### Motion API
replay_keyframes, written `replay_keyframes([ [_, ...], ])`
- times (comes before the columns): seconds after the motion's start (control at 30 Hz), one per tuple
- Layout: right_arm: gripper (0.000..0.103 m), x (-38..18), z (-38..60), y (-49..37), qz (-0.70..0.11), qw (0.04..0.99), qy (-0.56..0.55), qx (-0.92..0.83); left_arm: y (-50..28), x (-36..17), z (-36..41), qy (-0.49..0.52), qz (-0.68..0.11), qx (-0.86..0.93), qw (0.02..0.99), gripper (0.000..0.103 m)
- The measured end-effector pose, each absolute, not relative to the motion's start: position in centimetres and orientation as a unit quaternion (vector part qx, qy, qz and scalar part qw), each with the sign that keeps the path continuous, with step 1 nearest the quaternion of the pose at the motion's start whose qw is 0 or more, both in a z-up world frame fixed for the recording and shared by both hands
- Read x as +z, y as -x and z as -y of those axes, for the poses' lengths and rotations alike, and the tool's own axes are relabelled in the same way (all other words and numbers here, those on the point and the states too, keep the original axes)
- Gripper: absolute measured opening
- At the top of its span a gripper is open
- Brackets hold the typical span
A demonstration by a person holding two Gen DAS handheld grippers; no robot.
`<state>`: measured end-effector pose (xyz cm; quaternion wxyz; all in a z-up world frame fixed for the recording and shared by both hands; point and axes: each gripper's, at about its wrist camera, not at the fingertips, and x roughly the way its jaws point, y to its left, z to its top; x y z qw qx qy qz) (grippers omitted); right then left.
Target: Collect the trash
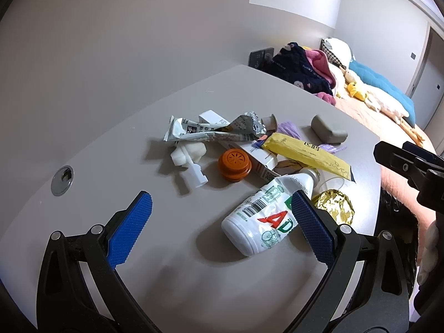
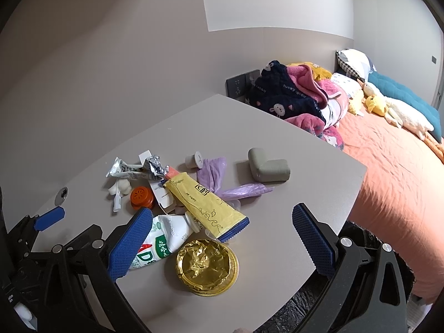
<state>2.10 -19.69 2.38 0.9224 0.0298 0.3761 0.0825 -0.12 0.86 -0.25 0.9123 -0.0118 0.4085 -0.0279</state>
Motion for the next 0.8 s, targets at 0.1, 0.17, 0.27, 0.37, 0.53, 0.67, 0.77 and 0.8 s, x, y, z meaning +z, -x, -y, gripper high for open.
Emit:
replay_keyframes([
  [0.1, 0.1, 2.37, 19.65, -2.15, -0.377, 0.922, -0.03, 0.083, 0.1, -0.24, -0.91, 0.012, -0.408, -0.028, 0.912, 0.097],
  [0.17, 0.1, 2.36, 19.64, -2.17, -0.377, 0.922, -0.029, 0.083, 0.06, -0.25, -0.93, 0.012, -0.409, -0.03, 0.912, 0.097],
  [0.27, 0.1, 2.37, 19.67, -2.17, -0.377, 0.922, -0.03, 0.083, 0.02, -0.24, -0.96, 0.012, -0.409, -0.029, 0.912, 0.097],
  [0.37, 0.1, 2.34, 19.63, -2.2, -0.376, 0.922, -0.03, 0.083, 0.06, -0.21, -0.91, 0.011, -0.409, -0.029, 0.912, 0.097],
  [0.53, 0.1, 2.24, 19.56, -2.32, -0.378, 0.921, -0.03, 0.084, 0.08, -0.16, -0.89, 0.011, -0.409, -0.028, 0.912, 0.097],
  [0.67, 0.1, 2.18, 19.58, -2.4, -0.378, 0.921, -0.03, 0.084, 0.02, -0.15, -0.86, 0.01, -0.41, -0.029, 0.912, 0.097],
  [0.77, 0.1, 2.17, 19.58, -2.42, -0.379, 0.921, -0.03, 0.084, -0.03, -0.17, -0.76, 0.009, -0.412, -0.031, 0.911, 0.097],
  [0.8, 0.1, 2.16, 19.59, -2.41, -0.379, 0.921, -0.03, 0.084, -0.09, -0.19, -0.72, 0.009, -0.413, -0.032, 0.91, 0.097],
])
